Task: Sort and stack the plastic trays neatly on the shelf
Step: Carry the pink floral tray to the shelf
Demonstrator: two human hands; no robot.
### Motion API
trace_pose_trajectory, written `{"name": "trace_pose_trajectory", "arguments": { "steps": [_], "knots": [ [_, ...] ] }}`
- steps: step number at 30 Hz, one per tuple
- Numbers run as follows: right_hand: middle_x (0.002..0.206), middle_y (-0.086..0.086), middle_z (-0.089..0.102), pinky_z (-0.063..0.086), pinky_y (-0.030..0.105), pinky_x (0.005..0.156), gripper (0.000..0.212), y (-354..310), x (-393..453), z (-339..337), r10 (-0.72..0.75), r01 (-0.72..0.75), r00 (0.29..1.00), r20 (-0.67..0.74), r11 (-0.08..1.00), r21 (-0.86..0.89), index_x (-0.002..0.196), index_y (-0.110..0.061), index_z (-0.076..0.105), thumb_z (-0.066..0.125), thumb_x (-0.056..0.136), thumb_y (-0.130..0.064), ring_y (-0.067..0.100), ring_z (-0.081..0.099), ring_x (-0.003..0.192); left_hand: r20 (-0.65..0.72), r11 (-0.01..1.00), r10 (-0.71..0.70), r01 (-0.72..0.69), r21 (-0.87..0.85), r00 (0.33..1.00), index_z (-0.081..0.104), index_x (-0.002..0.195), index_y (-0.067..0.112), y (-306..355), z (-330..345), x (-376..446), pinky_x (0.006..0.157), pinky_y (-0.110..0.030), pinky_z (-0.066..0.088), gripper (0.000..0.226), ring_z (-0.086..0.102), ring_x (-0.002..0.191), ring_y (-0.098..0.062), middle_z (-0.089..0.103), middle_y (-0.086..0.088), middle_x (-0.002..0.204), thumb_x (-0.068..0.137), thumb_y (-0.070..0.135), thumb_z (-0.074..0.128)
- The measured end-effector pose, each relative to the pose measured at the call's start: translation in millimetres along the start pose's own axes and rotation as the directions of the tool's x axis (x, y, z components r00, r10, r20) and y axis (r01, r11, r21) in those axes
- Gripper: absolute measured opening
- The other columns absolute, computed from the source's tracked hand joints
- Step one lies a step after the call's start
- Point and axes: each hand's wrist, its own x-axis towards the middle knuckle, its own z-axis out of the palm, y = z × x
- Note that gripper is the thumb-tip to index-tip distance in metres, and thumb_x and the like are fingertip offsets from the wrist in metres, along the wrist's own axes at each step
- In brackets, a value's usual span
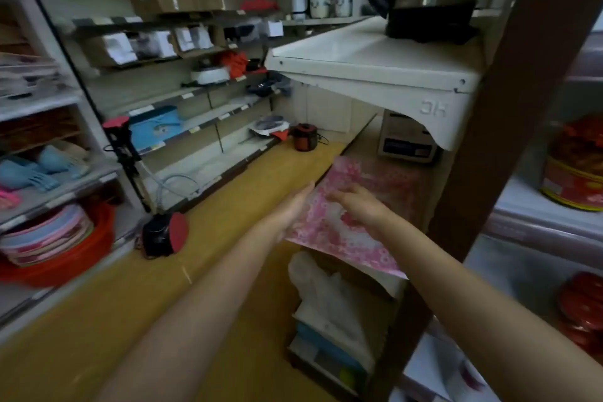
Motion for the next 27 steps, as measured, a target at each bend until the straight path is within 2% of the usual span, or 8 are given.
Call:
{"name": "trace_pose_trajectory", "arguments": {
  "steps": [3, 7, 10, 13, 16, 18, 21, 27],
  "knots": [
    [0.137, 0.017, 0.049, 0.046, 0.043, 0.099, 0.053, 7.6, 7.8, -10.1, 0.019, -0.02, 0.999, -0.029, 1.0, -0.02, 0.139, -0.008, 0.038, 0.053, 0.093, -0.031, 0.033, 0.052, 0.122, -0.004, 0.974, -0.054, 0.053, 0.22, 0.999, 0.025, 0.15, 0.015, -0.7, 13.0, 15.5, 0.081, -0.036, 0.051, 0.063, 0.061, 0.096, -0.029, 0.038, -0.018, 0.149, 0.097, 0.046, 0.039],
    [0.13, 0.019, 0.057, 0.047, 0.045, 0.099, 0.046, 20.5, 22.5, -14.7, 0.054, -0.054, 0.998, -0.046, 0.998, -0.013, 0.134, -0.007, 0.044, 0.052, 0.094, -0.028, 0.033, 0.057, 0.116, -0.072, 0.939, -0.133, 0.149, 0.311, 0.988, 0.033, 0.145, 0.01, -12.8, 20.7, 44.7, 0.071, -0.033, 0.044, 0.064, 0.055, 0.077, -0.02, 0.058, -0.005, 0.099, 0.093, 0.044, 0.048],
    [0.107, 0.012, 0.059, 0.048, 0.037, 0.078, 0.046, 28.0, 34.7, -16.7, 0.054, -0.054, 0.998, -0.029, 0.999, 0.001, 0.134, -0.005, 0.045, 0.052, 0.094, -0.027, 0.02, 0.054, 0.089, -0.125, 0.913, -0.161, 0.196, 0.358, 0.979, 0.049, 0.095, 0.015, -18.3, 21.5, 57.0, 0.061, -0.031, 0.039, 0.021, 0.045, 0.062, -0.017, 0.046, -0.003, 0.075, 0.093, 0.036, 0.049],
    [0.103, 0.006, 0.052, 0.042, 0.03, 0.075, 0.027, 33.2, 44.9, -20.4, 0.04, -0.04, 0.999, -0.035, 0.999, -0.007, 0.11, -0.008, 0.05, 0.053, 0.092, -0.028, 0.019, 0.052, 0.092, -0.154, 0.878, -0.182, 0.231, 0.419, 0.971, 0.025, 0.062, 0.021, -22.0, 20.2, 68.6, 0.055, -0.028, 0.03, 0.041, 0.033, 0.051, -0.017, 0.034, -0.004, 0.063, 0.094, 0.03, 0.049],
    [0.096, 0.003, 0.05, 0.042, 0.026, 0.062, 0.023, 36.5, 54.4, -23.1, 0.039, -0.04, 0.999, -0.023, 0.999, -0.032, 0.1, -0.015, 0.043, 0.055, 0.09, -0.032, 0.018, 0.053, 0.084, -0.184, 0.864, -0.191, 0.254, 0.435, 0.964, 0.048, 0.08, 0.012, -17.7, 18.5, 77.0, 0.053, -0.027, 0.03, 0.022, 0.033, 0.051, -0.015, 0.037, -0.004, 0.062, 0.093, 0.03, 0.049],
    [0.08, 0.002, 0.05, 0.037, 0.025, 0.053, 0.02, 36.7, 59.0, -24.4, 0.023, -0.025, 0.999, -0.025, 0.998, -0.063, 0.096, -0.013, 0.047, 0.055, 0.09, -0.03, 0.014, 0.05, 0.065, -0.187, 0.851, -0.209, 0.273, 0.449, 0.96, 0.046, 0.124, 0.001, -14.9, 14.3, 80.6, 0.054, -0.028, 0.035, 0.045, 0.041, 0.057, -0.016, 0.051, -0.008, 0.076, 0.091, 0.032, 0.05],
    [0.081, 0.003, 0.05, 0.035, 0.025, 0.054, 0.016, 37.3, 67.3, -26.6, 0.018, -0.02, 0.999, -0.031, 0.997, -0.076, 0.094, -0.012, 0.047, 0.053, 0.092, -0.027, 0.014, 0.048, 0.066, -0.193, 0.84, -0.204, 0.273, 0.468, 0.96, 0.042, 0.134, 0.0, -14.3, 8.6, 87.5, 0.054, -0.025, 0.041, 0.06, 0.051, 0.066, -0.019, 0.053, -0.008, 0.082, 0.088, 0.038, 0.051],
    [0.118, 0.007, 0.049, 0.039, 0.027, 0.069, 0.022, 32.2, 81.5, -26.9, -0.021, 0.019, 0.999, -0.035, 0.997, -0.077, 0.108, -0.023, 0.042, 0.053, 0.091, -0.033, 0.017, 0.046, 0.099, -0.273, 0.805, -0.065, 0.212, 0.554, 0.96, 0.043, 0.065, 0.013, -10.8, 7.6, 97.5, 0.052, -0.026, 0.038, 0.032, 0.047, 0.057, -0.016, 0.047, -0.004, 0.067, 0.093, 0.028, 0.047]
  ]
}}
